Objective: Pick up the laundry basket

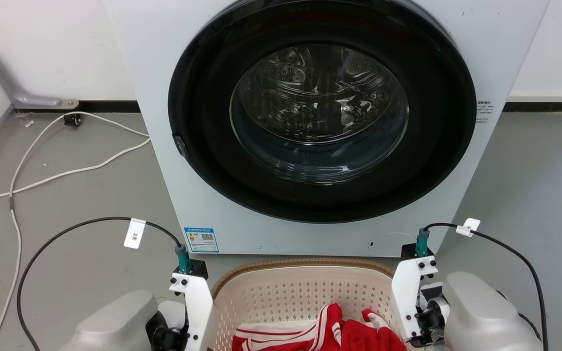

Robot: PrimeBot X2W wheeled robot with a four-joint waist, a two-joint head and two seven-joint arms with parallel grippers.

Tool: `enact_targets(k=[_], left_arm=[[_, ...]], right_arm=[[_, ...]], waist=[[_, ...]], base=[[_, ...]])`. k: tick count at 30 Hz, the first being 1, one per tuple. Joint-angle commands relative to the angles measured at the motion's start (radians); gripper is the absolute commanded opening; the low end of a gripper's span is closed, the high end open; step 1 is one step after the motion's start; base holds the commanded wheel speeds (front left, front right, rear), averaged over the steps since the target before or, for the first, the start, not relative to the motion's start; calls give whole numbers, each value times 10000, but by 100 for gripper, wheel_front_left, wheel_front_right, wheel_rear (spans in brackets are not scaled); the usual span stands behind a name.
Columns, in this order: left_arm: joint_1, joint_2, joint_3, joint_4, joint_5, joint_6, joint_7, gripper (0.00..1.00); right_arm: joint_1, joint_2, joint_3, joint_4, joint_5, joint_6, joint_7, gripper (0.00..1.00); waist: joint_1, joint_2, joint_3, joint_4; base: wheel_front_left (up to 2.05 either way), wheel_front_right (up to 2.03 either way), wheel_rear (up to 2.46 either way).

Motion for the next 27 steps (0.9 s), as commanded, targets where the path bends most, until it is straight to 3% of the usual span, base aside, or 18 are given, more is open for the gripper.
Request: enact_targets(k=[1, 27], left_arm=[[-154, 105, -31, 21, 43, -23, 78, 0], [-280, 91, -32, 94, -24, -23, 285, 0]], right_arm=[[-218, -135, 70, 4, 30, 4, 27, 0], [-275, -126, 500, 83, 540, 15, 210, 0]], waist=[[0, 0, 11, 6], [0, 0, 74, 4]], base=[[0, 0, 0], [0, 0, 0]])
